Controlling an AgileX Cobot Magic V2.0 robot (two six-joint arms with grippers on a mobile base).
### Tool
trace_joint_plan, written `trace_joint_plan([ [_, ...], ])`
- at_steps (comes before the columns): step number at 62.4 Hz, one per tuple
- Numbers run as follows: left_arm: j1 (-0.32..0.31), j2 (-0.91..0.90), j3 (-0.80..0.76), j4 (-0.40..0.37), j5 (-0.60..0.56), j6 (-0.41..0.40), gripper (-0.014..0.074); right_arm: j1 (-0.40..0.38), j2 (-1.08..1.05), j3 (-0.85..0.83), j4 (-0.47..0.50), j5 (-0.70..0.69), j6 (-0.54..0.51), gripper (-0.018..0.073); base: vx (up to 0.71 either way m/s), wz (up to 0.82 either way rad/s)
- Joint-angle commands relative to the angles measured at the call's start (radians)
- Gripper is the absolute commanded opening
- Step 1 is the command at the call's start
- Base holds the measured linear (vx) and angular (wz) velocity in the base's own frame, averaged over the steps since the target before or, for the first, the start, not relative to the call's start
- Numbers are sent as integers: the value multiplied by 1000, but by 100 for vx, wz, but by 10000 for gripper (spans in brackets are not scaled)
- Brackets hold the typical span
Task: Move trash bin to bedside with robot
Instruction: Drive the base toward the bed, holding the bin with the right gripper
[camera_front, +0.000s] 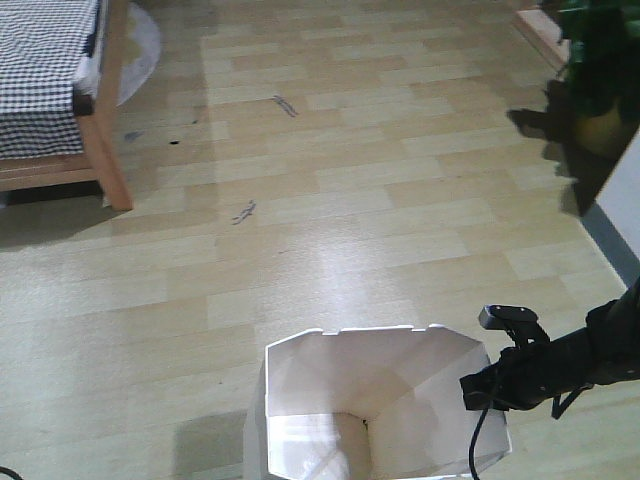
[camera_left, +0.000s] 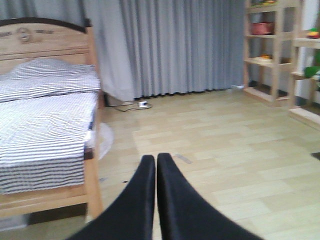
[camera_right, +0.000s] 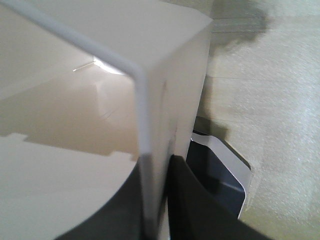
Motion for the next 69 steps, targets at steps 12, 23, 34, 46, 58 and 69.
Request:
trace_joint_plan([
  [12, -6, -14, 12, -9, -75, -14, -6, -4, -63, 1, 1, 218, -1, -5, 1, 30],
  [23, -6, -14, 12, -9, -75, -14, -6, -4, -63, 1, 1, 218, -1, -5, 5, 8],
  [34, -6, -14, 12, -9, -75, -14, -6, -4, -63, 1, 1, 218, -1, -5, 9, 8],
  [46, -6, -14, 12, -9, -75, -14, -6, -4, -63, 1, 1, 218, -1, -5, 14, 13],
  [58, -6, -14, 12, -9, -75, -14, -6, -4, -63, 1, 1, 218, -1, -5, 19, 11],
  [69, -6, -14, 12, -9, -75, -14, -6, -4, -63, 1, 1, 218, -1, -5, 22, 7],
])
